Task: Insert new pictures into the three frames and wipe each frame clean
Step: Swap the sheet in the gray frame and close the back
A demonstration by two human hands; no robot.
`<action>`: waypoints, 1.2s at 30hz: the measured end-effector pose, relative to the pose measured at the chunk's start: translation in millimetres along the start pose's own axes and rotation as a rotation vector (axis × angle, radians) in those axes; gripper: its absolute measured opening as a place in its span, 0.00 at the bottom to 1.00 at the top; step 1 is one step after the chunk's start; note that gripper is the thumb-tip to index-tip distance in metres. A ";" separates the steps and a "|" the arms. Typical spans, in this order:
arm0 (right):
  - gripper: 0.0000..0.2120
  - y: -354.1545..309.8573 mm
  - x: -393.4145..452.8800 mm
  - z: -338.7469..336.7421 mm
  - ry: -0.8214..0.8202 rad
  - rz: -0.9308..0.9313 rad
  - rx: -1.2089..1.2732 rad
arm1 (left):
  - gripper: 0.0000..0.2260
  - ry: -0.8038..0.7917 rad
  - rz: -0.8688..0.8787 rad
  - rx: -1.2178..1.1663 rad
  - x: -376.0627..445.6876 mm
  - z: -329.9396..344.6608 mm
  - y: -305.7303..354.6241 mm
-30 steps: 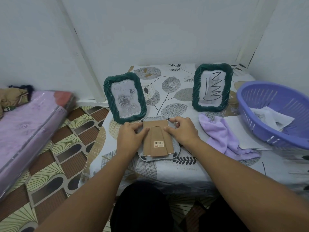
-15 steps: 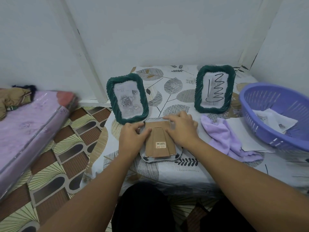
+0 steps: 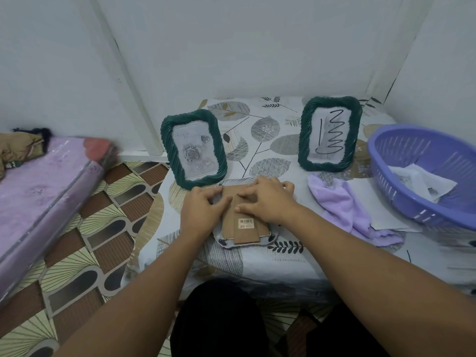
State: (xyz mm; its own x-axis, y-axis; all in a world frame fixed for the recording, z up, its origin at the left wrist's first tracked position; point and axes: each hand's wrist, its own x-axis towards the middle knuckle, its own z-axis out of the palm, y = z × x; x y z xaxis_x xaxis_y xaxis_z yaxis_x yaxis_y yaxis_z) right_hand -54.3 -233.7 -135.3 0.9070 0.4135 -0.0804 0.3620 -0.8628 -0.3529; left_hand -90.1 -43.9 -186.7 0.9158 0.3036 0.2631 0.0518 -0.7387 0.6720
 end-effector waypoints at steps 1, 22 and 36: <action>0.24 -0.4 1.0 -1.2 -0.009 0.007 0.000 | 0.18 -0.009 0.013 0.006 -0.1 -0.2 0.6; 0.47 17.3 -15.8 23.8 0.243 0.305 0.204 | 0.19 0.012 -0.055 -0.020 -3.0 -2.4 4.0; 0.43 18.7 -16.5 30.0 0.254 0.291 0.268 | 0.18 0.013 -0.051 -0.027 -3.2 -1.4 3.5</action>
State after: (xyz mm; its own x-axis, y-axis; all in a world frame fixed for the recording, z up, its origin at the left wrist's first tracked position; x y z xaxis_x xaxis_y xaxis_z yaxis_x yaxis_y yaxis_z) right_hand -68.9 -247.9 -168.6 0.9986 0.0526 0.0075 0.0472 -0.8129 -0.5804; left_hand -93.4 -46.6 -184.2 0.9071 0.3479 0.2368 0.0870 -0.7056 0.7033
